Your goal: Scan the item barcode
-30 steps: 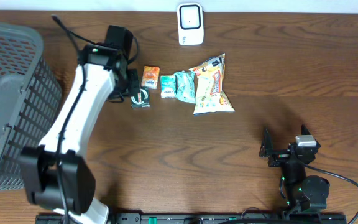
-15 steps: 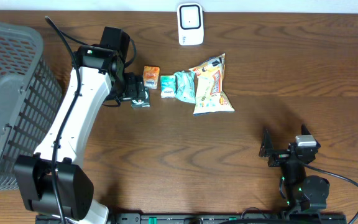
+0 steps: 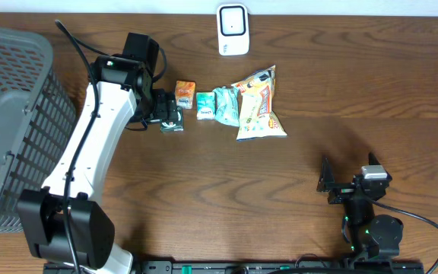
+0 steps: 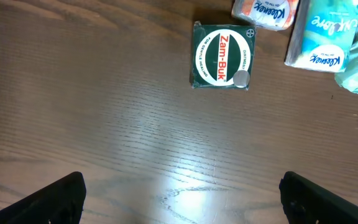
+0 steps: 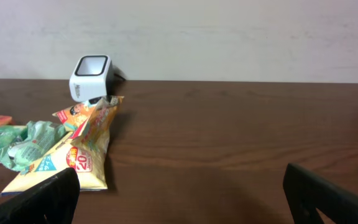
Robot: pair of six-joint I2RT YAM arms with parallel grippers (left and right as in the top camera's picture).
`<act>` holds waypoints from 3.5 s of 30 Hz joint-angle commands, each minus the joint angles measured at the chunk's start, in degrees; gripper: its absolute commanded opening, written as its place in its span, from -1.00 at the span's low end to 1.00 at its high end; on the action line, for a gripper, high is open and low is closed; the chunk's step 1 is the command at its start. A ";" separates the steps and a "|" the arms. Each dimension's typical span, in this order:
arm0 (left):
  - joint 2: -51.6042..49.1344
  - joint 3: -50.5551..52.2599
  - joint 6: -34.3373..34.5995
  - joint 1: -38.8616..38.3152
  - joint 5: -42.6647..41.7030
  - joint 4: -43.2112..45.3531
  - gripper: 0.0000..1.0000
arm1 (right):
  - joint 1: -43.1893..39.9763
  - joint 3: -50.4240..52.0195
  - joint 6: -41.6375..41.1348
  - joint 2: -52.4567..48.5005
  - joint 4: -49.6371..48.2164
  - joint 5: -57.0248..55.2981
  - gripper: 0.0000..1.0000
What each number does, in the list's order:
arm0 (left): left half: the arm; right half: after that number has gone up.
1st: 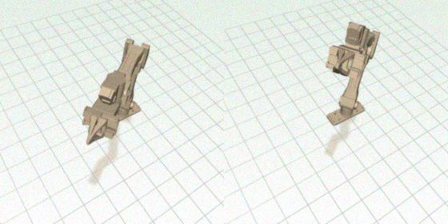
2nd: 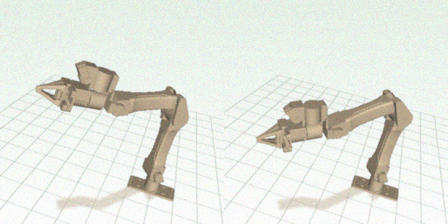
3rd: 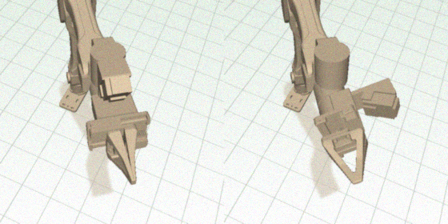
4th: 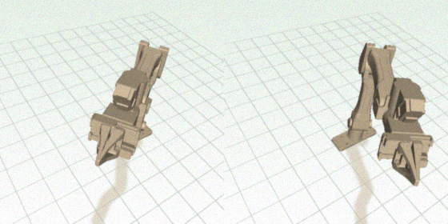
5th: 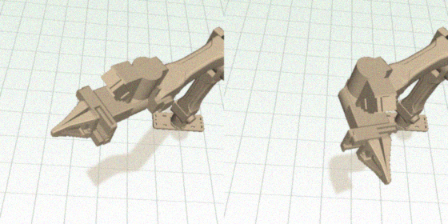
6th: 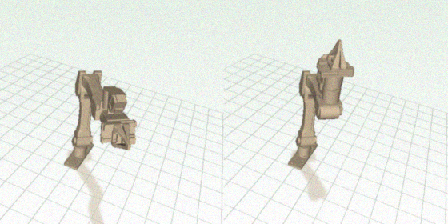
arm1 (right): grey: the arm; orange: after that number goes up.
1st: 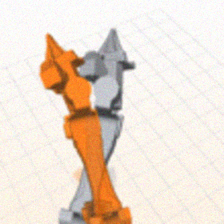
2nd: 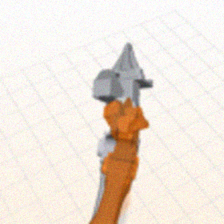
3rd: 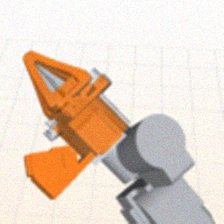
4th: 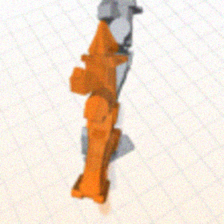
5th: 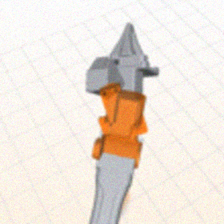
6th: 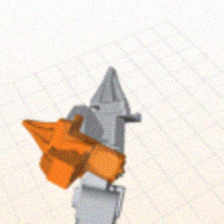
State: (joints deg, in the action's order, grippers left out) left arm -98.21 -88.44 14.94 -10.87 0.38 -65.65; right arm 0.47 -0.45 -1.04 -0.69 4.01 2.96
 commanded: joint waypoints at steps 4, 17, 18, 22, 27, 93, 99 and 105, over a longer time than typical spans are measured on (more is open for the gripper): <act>0.17 -0.76 -0.33 0.31 0.52 -0.28 0.95 | -0.26 0.09 -0.66 0.31 -2.56 0.37 0.99; 0.17 -0.76 -0.33 0.31 0.52 -0.28 0.96 | -0.13 0.11 -10.12 0.31 -21.90 27.02 0.99; 0.17 -0.76 -0.33 0.31 0.55 -0.28 0.95 | -0.13 0.11 -10.14 0.31 -23.52 26.99 0.99; 0.17 -0.76 -0.33 0.31 0.52 -0.28 0.95 | -0.11 0.09 -13.90 0.31 -38.16 22.64 0.99; 0.17 -0.76 -0.33 0.31 0.55 -0.28 0.95 | -0.11 -0.31 -13.90 0.24 -48.78 14.82 0.99; 0.17 -0.76 -0.33 0.31 0.52 -0.28 0.95 | 13.88 -77.13 -2.56 -91.82 38.14 18.64 0.99; 0.17 -0.76 -0.33 0.31 0.52 -0.28 0.95 | 13.88 -77.11 -3.65 -95.78 38.10 26.56 0.99; 0.17 -0.76 -0.33 0.31 0.52 -0.28 0.96 | 13.88 -77.11 -3.76 -96.08 38.80 26.25 0.99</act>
State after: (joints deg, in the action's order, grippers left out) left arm -98.21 -88.44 14.94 -10.87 0.36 -65.73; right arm 14.17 -77.14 -5.15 -96.40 42.61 28.08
